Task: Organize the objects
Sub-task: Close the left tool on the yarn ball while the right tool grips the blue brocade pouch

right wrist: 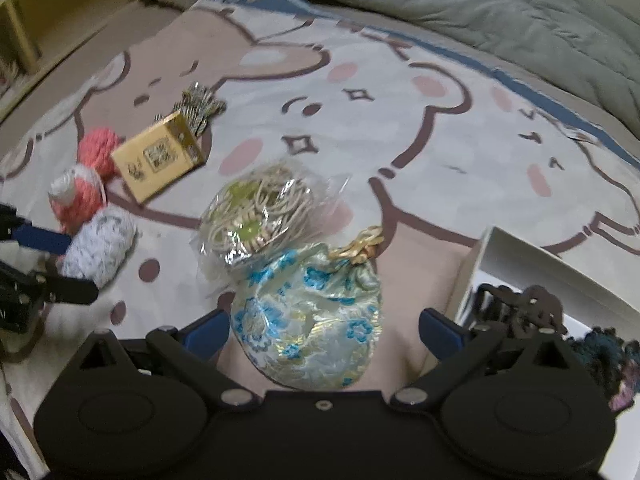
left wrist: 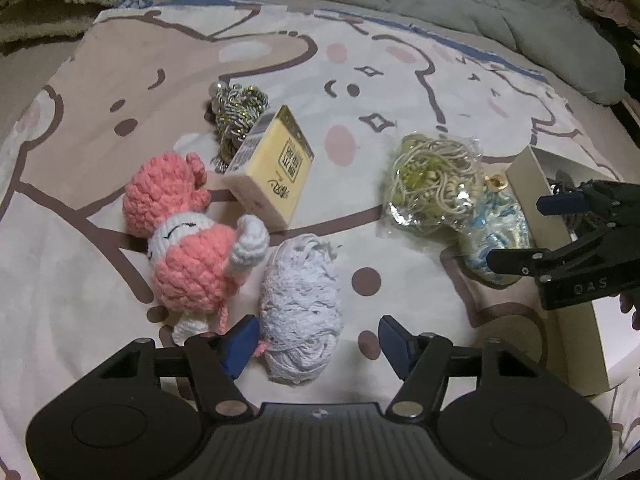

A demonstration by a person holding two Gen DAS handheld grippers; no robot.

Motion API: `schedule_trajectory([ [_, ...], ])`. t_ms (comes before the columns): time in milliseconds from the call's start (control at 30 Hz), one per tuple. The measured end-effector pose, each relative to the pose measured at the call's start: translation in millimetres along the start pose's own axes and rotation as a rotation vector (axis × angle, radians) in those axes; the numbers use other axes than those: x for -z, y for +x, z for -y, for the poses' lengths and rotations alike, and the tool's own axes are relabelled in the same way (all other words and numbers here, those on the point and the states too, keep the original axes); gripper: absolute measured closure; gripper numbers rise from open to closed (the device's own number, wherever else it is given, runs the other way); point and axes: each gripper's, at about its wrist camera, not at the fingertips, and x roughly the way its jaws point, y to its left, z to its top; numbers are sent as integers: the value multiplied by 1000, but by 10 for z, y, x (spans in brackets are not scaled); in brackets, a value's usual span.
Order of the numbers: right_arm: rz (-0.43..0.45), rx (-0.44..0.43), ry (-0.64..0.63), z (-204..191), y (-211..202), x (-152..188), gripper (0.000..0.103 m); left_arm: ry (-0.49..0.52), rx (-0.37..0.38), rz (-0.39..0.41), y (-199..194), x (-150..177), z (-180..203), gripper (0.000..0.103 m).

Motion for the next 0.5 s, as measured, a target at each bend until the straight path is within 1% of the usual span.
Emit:
schedule_trajectory([
  [100, -29, 23, -18, -17, 112, -32, 1, -10, -1, -15, 69, -16, -40, 44],
  [167, -32, 10, -13, -6, 160, -55, 1, -26, 4, -25, 113, -32, -86, 48],
  [200, -36, 8, -12, -9, 180, -67, 2, -34, 2, -32, 140, -43, -113, 53],
  [233, -47, 5, 1, -7, 207, -80, 2, -38, 0, -38, 166, -52, -130, 55],
  [267, -58, -3, 21, 0, 240, -91, 4, -45, 11, -44, 191, -60, -157, 55],
  [300, -65, -15, 28, 3, 264, -92, 10, -50, 20, -50, 209, -63, -174, 56],
  [333, -75, -32, 30, -1, 288, -96, 13, -45, 24, -54, 219, -69, -167, 57],
  [400, -81, -45, 23, -23, 305, -104, 17, -23, 18, -53, 214, -66, -129, 59],
  [500, -85, -50, 21, -37, 297, -111, 19, -9, 11, -51, 204, -70, -95, 60],
])
